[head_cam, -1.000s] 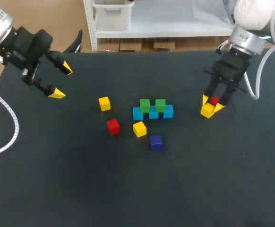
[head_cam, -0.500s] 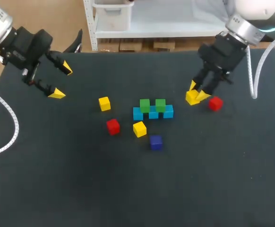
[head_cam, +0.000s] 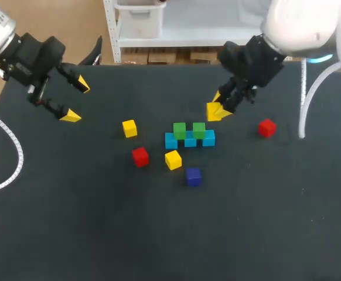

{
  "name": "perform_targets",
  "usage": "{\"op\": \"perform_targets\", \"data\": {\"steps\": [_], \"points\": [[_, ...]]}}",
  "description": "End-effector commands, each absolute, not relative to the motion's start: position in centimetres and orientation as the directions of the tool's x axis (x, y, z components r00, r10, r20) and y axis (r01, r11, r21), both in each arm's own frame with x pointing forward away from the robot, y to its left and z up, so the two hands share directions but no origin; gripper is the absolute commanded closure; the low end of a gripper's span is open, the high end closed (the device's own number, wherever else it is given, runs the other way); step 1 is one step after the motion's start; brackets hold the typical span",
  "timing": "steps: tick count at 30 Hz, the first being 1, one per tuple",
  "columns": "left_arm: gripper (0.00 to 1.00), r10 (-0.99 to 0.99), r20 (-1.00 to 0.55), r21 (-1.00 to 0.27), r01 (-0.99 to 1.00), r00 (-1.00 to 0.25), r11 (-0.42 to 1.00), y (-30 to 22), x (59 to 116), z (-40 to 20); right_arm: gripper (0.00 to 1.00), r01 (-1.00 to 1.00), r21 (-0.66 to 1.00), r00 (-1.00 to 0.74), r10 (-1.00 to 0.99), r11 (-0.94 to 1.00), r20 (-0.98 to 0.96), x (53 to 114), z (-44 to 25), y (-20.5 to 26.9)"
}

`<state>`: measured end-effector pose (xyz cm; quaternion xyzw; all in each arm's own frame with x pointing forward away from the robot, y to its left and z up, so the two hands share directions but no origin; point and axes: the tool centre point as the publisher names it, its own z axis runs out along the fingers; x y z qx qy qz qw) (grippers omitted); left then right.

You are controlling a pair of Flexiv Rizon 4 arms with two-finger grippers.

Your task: Place the blue cubes, place green cubes on the blue cubes, place the yellow cubes on the green cubes, then place the red cubes on the yellow cubes, and place purple cube on the red cubes.

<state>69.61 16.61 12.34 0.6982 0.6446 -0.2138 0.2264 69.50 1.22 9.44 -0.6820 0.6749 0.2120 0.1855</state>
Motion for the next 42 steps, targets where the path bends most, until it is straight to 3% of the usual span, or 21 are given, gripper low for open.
{"op": "perform_targets", "data": {"steps": [1,42], "points": [[0.0,0.802,-0.592,0.042,0.997,0.08,-0.069,16.7,69.7,12.3,1.0,-0.988,-0.127,-0.007,-0.85,0.087,-0.526,69.3,8.7,2.9],[0.0,0.802,-0.592,0.042,0.997,0.08,-0.069,16.7,69.7,12.3,1.0,-0.99,-0.073,-0.065,-0.854,0.12,-0.516,70.4,5.6,6.1]]}}
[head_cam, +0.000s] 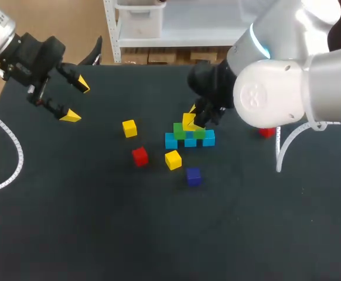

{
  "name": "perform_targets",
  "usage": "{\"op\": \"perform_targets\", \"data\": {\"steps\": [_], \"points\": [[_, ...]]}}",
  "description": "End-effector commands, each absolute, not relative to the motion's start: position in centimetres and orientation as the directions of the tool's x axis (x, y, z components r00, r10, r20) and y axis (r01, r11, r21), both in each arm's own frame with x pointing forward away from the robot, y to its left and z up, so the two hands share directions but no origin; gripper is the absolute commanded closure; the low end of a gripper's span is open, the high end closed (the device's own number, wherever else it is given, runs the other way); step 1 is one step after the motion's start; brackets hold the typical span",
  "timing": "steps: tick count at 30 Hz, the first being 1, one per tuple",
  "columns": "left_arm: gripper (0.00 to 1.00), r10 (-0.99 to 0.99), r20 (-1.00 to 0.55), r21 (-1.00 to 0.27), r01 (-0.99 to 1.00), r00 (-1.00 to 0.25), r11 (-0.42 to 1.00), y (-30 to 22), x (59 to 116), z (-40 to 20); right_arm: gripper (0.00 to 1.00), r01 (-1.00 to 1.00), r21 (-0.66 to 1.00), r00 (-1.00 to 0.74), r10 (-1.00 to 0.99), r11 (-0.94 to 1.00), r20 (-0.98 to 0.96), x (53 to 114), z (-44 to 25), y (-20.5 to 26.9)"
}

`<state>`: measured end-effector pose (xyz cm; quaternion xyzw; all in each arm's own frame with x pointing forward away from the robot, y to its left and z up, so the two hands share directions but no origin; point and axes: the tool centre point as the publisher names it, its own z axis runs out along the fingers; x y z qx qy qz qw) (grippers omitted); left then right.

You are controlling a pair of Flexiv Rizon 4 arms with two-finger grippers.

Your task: Place the blue cubes, place green cubes on the blue cubes, place the yellow cubes on the green cubes, then place the red cubes on the yellow cubes, and place purple cube on the red cubes.

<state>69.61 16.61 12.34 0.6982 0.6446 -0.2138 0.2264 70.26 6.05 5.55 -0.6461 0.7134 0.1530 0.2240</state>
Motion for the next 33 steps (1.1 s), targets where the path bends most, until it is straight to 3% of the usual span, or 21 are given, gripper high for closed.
{"op": "perform_targets", "data": {"steps": [1,21,33], "points": [[0.0,0.802,-0.592,0.042,0.997,0.08,-0.069,16.66,69.71,12.27,1.0,-0.99,-0.073,-0.065,-0.855,0.12,-0.515,70.39,5.56,6.12],[0.0,0.802,-0.592,0.042,0.997,0.08,-0.069,16.66,69.71,12.27,1.0,-0.99,-0.073,-0.066,-0.858,0.119,-0.51,70.6,5.3,6.07],[0.0,0.802,-0.592,0.042,0.997,0.08,-0.069,16.66,69.71,12.27,0.9,-0.991,-0.07,-0.062,-0.856,0.113,-0.513,70.79,5.13,6.07]]}}
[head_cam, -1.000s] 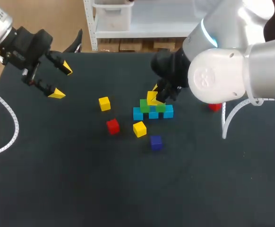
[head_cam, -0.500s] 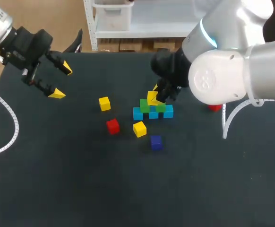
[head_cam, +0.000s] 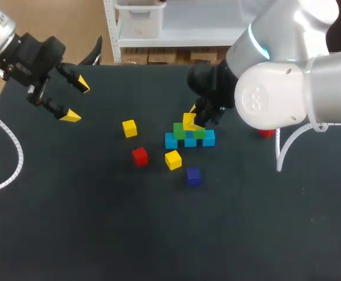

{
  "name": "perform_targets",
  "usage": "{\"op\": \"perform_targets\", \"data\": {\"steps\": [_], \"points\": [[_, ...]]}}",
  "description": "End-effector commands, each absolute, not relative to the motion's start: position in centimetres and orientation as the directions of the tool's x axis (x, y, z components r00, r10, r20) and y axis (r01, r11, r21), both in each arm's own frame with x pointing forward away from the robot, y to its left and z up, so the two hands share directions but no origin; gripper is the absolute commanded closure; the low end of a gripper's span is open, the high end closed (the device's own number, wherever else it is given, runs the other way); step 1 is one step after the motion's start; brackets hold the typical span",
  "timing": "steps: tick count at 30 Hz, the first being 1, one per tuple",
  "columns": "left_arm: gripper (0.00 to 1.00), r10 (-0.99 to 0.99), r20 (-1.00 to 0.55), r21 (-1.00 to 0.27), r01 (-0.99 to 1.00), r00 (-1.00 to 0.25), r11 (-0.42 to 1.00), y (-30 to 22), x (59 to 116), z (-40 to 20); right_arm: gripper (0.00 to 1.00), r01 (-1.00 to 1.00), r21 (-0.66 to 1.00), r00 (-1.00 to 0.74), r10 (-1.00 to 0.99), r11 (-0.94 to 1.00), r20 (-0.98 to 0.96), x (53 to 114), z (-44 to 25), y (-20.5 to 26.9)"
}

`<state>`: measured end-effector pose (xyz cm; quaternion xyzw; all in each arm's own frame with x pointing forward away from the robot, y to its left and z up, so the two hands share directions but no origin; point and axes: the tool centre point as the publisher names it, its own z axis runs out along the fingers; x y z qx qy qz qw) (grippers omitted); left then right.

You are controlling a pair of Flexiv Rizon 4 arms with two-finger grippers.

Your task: Place the blue cubes, place green cubes on the blue cubes, place the yellow cubes on the green cubes, then place the red cubes on the yellow cubes, and place purple cube on the red cubes.

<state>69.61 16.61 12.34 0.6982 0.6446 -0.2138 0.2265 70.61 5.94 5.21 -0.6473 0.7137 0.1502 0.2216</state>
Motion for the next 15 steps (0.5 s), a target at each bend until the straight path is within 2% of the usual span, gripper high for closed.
{"op": "perform_targets", "data": {"steps": [1,15], "points": [[0.0,0.802,-0.592,0.042,0.997,0.08,-0.069,16.66,69.71,12.27,0.89,-0.991,-0.07,-0.061,-0.856,0.113,-0.513,70.8,5.12,6.09],[0.0,0.802,-0.592,0.042,0.997,0.08,-0.069,16.66,69.71,12.27,0.76,-0.991,-0.072,-0.057,-0.855,0.109,-0.515,70.98,5.09,6.09]]}}
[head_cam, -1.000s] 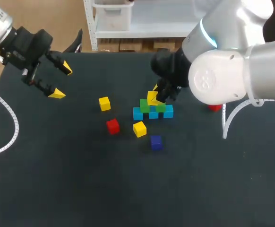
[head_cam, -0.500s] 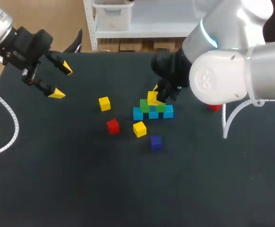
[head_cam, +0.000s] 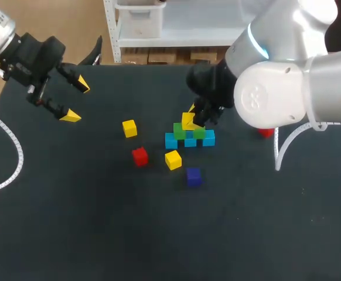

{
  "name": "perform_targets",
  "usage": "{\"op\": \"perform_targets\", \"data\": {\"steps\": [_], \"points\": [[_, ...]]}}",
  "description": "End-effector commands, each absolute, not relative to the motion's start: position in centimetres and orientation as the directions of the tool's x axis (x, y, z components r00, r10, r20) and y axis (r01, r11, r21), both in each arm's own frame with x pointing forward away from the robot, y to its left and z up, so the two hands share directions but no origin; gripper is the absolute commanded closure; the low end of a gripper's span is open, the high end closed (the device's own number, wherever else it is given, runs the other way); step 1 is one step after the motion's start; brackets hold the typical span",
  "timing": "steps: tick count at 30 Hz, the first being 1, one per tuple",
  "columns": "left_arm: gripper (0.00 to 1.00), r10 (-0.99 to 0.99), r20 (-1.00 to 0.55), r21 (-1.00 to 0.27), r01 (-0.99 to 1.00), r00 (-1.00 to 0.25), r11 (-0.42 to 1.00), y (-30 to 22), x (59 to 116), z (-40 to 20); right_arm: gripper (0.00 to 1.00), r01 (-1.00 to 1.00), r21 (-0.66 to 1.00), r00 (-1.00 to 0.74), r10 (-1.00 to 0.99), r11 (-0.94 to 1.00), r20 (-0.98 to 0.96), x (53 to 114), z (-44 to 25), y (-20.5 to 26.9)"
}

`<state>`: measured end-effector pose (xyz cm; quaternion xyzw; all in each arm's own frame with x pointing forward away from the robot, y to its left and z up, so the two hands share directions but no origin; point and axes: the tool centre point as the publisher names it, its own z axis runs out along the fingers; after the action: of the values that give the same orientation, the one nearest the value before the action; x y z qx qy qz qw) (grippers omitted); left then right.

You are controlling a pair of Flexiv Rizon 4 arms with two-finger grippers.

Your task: Place the blue cubes, place green cubes on the blue cubes, place the yellow cubes on the green cubes, then place the red cubes on the yellow cubes, and place purple cube on the red cubes.

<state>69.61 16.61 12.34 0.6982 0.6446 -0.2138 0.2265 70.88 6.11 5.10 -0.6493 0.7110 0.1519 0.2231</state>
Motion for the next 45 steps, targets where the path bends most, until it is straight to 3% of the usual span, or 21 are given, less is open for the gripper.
{"op": "perform_targets", "data": {"steps": [1,6,16,17,19,20,21,33,45], "points": [[0.0,0.802,-0.592,0.042,0.997,0.08,-0.069,16.7,69.7,12.3,0.76,-0.991,-0.072,-0.057,-0.855,0.11,-0.515,71.0,5.1,6.1],[0.0,0.802,-0.592,0.042,0.997,0.08,-0.069,16.7,69.7,12.3,0.75,-0.992,-0.07,-0.058,-0.855,0.109,-0.516,71.1,5.0,6.0],[0.0,0.802,-0.592,0.042,0.997,0.08,-0.069,16.7,69.7,12.3,0.58,-0.992,-0.061,-0.065,-0.853,0.112,-0.517,71.1,4.8,5.9],[0.0,0.802,-0.592,0.042,0.997,0.08,-0.069,16.7,69.7,12.3,0.53,-0.992,-0.059,-0.065,-0.853,0.112,-0.518,71.1,4.8,5.9],[0.0,0.802,-0.592,0.042,0.997,0.08,-0.069,16.7,69.7,12.3,0.2,-0.992,-0.057,-0.066,-0.853,0.111,-0.518,71.1,4.8,6.0],[0.0,0.802,-0.592,0.042,0.997,0.08,-0.069,16.7,69.7,12.3,0.07,-0.992,-0.057,-0.066,-0.853,0.111,-0.518,71.1,4.8,6.0],[0.0,0.802,-0.592,0.042,0.997,0.08,-0.069,16.7,69.7,12.3,0.0,-0.992,-0.057,-0.066,-0.853,0.111,-0.518,71.1,4.8,6.0],[0.0,0.802,-0.592,0.042,0.997,0.08,-0.069,16.7,69.7,12.3,0.0,-0.994,0.019,-0.095,-0.769,0.107,-0.632,71.2,6.5,4.6],[0.0,0.802,-0.592,0.042,0.997,0.08,-0.069,16.7,69.7,12.3,0.0,-0.999,-0.013,-0.009,-0.642,0.03,-0.766,70.8,9.0,-1.7]]}}
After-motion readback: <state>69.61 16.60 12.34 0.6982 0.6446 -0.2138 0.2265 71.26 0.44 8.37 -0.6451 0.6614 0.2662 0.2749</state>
